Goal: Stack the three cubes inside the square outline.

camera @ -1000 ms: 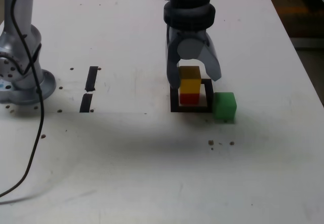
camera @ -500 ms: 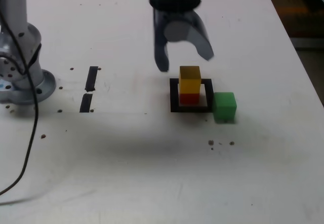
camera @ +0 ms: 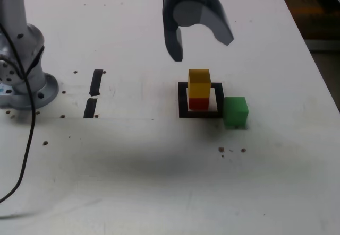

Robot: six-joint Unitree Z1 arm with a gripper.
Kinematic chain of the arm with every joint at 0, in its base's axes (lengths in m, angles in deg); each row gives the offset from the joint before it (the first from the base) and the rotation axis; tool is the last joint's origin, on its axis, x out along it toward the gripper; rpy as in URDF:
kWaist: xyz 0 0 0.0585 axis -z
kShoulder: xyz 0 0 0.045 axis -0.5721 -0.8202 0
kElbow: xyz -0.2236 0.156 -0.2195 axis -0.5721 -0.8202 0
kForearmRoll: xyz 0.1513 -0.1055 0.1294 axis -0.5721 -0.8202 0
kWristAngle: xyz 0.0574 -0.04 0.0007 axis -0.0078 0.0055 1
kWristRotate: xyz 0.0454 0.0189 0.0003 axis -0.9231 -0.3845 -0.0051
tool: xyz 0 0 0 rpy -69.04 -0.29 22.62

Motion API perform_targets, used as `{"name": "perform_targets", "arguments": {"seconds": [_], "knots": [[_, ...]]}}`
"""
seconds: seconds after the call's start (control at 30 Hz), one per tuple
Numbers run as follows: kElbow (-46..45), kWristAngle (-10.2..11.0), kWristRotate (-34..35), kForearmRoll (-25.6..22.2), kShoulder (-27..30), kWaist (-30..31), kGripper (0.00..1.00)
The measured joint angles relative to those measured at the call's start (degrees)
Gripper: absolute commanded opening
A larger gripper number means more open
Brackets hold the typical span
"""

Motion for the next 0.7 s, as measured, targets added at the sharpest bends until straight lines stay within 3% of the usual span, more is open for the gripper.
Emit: {"name": "perform_targets", "arguments": {"seconds": [0.17,0.3,0.53,0.7], "knots": [[2.7,2.1,0.0,0.1,-0.2,1.7,0.99],[4.7,2.3,0.1,0.3,-1.9,2.9,1.00],[11.2,1.5,0.5,0.4,-7.9,6.0,1.00],[13.5,-0.7,1.0,1.6,-12.2,7.3,1.00]]}}
